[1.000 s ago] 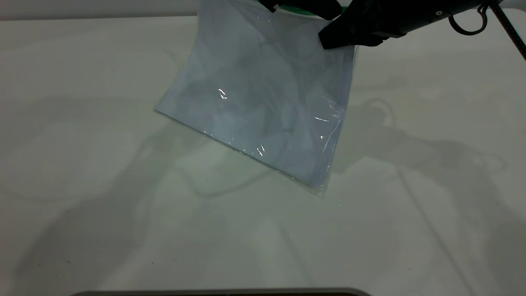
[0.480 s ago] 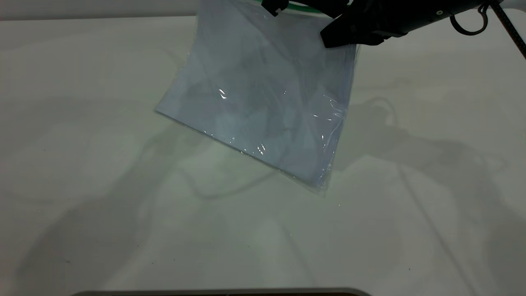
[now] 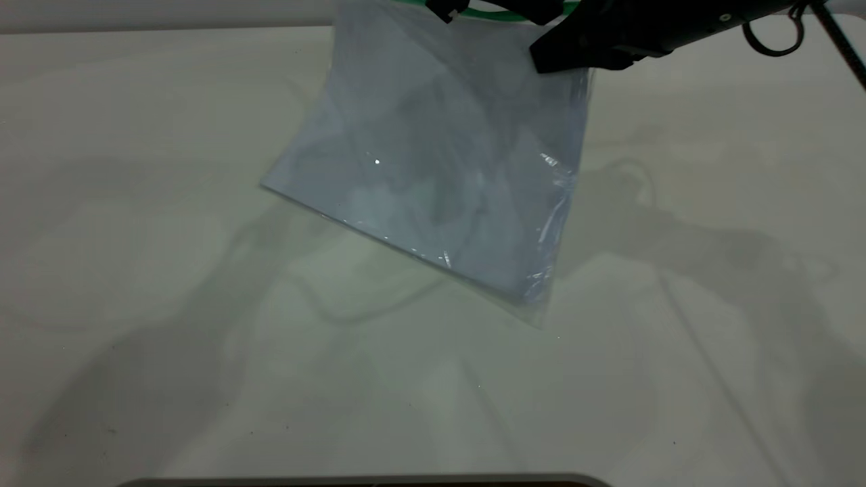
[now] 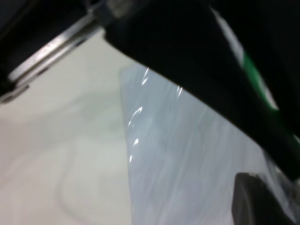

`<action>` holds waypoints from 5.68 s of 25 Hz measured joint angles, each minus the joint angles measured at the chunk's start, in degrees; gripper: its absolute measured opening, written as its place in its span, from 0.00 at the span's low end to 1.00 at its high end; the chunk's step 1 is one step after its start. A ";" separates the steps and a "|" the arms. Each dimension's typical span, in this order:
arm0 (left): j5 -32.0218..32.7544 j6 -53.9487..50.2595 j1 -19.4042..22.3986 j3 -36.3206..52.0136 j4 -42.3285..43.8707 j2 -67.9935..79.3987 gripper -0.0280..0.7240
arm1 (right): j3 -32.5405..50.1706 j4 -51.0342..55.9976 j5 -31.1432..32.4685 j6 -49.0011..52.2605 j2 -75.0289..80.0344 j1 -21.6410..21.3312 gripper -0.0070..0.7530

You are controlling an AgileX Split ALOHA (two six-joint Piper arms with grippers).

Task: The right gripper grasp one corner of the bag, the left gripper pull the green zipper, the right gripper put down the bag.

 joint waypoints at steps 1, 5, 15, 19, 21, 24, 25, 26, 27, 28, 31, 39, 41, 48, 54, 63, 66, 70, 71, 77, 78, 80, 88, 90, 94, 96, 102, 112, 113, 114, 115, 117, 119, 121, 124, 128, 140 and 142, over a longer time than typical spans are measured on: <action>-0.24 0.00 0.16 0.00 -0.05 0.00 0.10 | 0.00 0.00 0.36 0.15 0.00 -0.46 0.06; -1.38 -0.02 0.62 0.00 -0.15 0.00 0.10 | 0.00 -0.27 1.68 0.61 -0.12 -2.34 0.06; -2.01 -1.01 2.43 0.00 0.39 0.02 0.11 | 0.00 -0.85 3.57 1.06 -0.30 -4.48 0.06; -2.36 -1.82 4.06 0.00 0.95 0.07 0.11 | 0.00 -0.90 4.02 1.23 -0.30 -4.98 0.06; -2.43 -2.13 4.84 0.00 1.25 0.07 0.11 | 0.00 -0.90 4.19 1.23 -0.31 -5.26 0.06; -2.66 -3.24 6.06 0.00 1.70 0.13 0.11 | 0.00 -0.95 4.31 1.24 -0.31 -5.84 0.06; -2.66 -3.80 6.50 0.00 1.84 0.18 0.11 | 0.00 -0.95 4.31 1.30 -0.31 -5.83 0.06; -2.66 -4.33 6.86 0.00 2.14 0.18 0.11 | 0.00 -0.95 4.31 1.30 -0.36 -5.83 0.06; -2.66 -4.73 7.20 0.00 2.55 0.23 0.11 | 0.00 -0.95 4.31 1.30 -0.36 -5.83 0.06; -2.66 -5.41 7.54 0.00 3.00 0.23 0.11 | 0.00 -0.95 4.31 1.30 -0.36 -5.83 0.06; -2.54 -7.70 8.43 0.00 4.36 0.23 0.11 | 0.00 -0.95 4.31 1.30 -0.36 -5.83 0.06; -1.37 -11.59 11.47 0.00 6.54 0.23 0.11 | -0.05 -0.95 4.31 1.30 -0.36 -5.83 0.06; -0.64 -12.07 12.50 0.00 6.59 0.23 0.11 | -0.05 -0.95 4.35 1.30 -0.36 -5.83 0.06; 1.11 -14.83 16.35 0.00 7.73 0.23 0.12 | -0.05 -0.95 4.48 1.30 -0.36 -5.83 0.06; 2.54 -19.09 18.47 0.00 11.82 0.23 0.12 | -0.05 -1.46 4.36 1.30 -0.36 -5.83 0.06; 2.58 -21.22 20.05 0.00 14.62 0.23 0.12 | -0.05 -1.68 3.69 1.32 -0.36 -5.83 0.06; 2.58 -21.34 20.07 0.00 14.62 0.23 0.13 | -0.05 -1.72 3.69 1.32 -0.36 -5.96 0.06; 3.05 -21.34 20.07 0.00 14.68 0.23 0.16 | -0.05 -1.74 3.50 1.32 -0.36 -6.08 0.06; 3.17 -21.34 20.12 0.00 14.95 0.23 0.17 | -0.05 -1.79 3.27 1.32 -0.36 -6.15 0.06; 3.84 -21.57 20.58 0.00 13.97 0.23 0.36 | -0.05 -1.72 1.07 1.62 -0.36 -6.39 0.12; 3.90 -21.57 20.58 0.00 13.35 0.23 0.41 | -0.05 -1.57 1.14 1.62 -0.36 -6.39 0.16; 3.97 -21.57 20.58 0.00 12.16 0.23 0.50 | -0.05 -1.47 1.14 2.16 -0.36 -6.39 0.29; 3.92 -32.33 20.58 0.00 12.56 0.04 0.69 | -0.05 -1.25 -9.23 11.29 -0.61 -6.46 0.85; 3.92 -38.15 20.58 0.00 14.97 -0.78 0.69 | -0.05 -1.31 -13.78 12.56 -1.75 -6.46 0.88; 3.97 -54.14 20.58 0.00 22.00 -5.67 0.70 | 0.00 -2.70 -21.94 15.53 -9.50 -6.50 0.86; 4.64 -62.90 20.58 0.00 26.03 -9.68 0.70 | 0.00 -3.76 -23.66 17.77 -15.25 -6.50 0.82; 9.70 -84.01 20.58 0.00 41.58 -22.73 0.70 | 0.00 -11.26 -23.15 29.99 -30.74 -6.50 0.75; 18.19 -96.46 20.58 0.00 51.44 -41.55 0.70 | 0.20 -46.09 -3.55 68.07 -48.83 -6.50 0.75; 18.19 -96.98 20.58 0.00 51.46 -43.37 0.70 | 0.18 -50.59 -1.96 72.08 -51.16 -6.50 0.75; 18.19 -97.52 20.58 0.00 51.59 -44.63 0.70 | 0.18 -53.56 -0.87 75.31 -53.23 -6.50 0.75; 18.19 -98.12 20.58 0.00 51.92 -45.81 0.70 | 0.18 -56.50 0.38 78.89 -55.81 -6.50 0.75; 18.19 -99.90 20.58 0.05 52.78 -48.63 0.70 | 0.18 -63.30 4.24 84.56 -60.68 -6.50 0.75; 18.19 -102.80 20.58 0.94 53.75 -51.39 0.70 | 0.18 -69.45 8.90 90.34 -65.53 -6.50 0.75; 18.19 -105.01 20.58 2.89 53.87 -54.81 0.70 | 0.18 -74.30 13.23 94.43 -69.58 -6.50 0.75; 18.19 -106.48 20.58 9.40 53.87 -60.93 0.70 | 0.24 -79.94 19.70 98.64 -74.21 -6.50 0.75; 18.19 -107.06 20.58 24.84 53.87 -72.26 0.70 | 3.52 -81.12 22.34 100.50 -80.73 -6.50 0.75; 18.19 -104.92 20.58 63.66 52.73 -109.82 0.70 | 25.16 -80.61 22.51 100.96 -100.64 -6.50 0.75; 18.19 -103.63 20.58 67.69 50.73 -115.23 0.70 | 27.34 -80.61 22.51 101.01 -103.97 -6.50 0.75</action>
